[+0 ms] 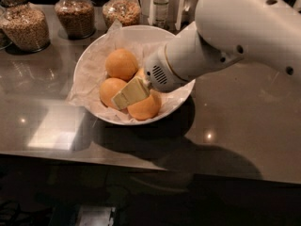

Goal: Pick orange from white bowl

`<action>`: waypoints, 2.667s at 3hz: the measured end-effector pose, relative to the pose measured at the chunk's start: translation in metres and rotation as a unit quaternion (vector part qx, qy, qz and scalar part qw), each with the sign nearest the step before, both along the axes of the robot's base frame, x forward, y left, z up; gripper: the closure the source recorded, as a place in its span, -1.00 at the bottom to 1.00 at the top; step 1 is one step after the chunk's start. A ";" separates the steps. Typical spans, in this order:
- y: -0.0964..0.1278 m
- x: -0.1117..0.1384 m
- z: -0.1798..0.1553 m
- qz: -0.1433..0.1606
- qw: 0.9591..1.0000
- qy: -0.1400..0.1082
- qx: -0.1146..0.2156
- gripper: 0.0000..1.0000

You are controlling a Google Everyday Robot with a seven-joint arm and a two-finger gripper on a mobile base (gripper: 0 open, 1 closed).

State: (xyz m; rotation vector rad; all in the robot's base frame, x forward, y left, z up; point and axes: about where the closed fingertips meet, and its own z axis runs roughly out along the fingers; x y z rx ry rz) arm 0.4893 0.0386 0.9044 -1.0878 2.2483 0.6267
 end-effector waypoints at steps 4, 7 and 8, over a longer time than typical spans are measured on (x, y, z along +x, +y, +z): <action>-0.003 0.004 0.015 0.000 1.000 0.000 0.000 -0.62; -0.082 0.012 -0.006 -0.188 0.982 -0.008 -0.027 -0.38; -0.079 0.007 0.004 -0.196 0.980 -0.025 -0.026 -0.44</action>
Offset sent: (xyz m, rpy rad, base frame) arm 0.0210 -0.0264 -0.0337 -0.0276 0.0414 -0.1312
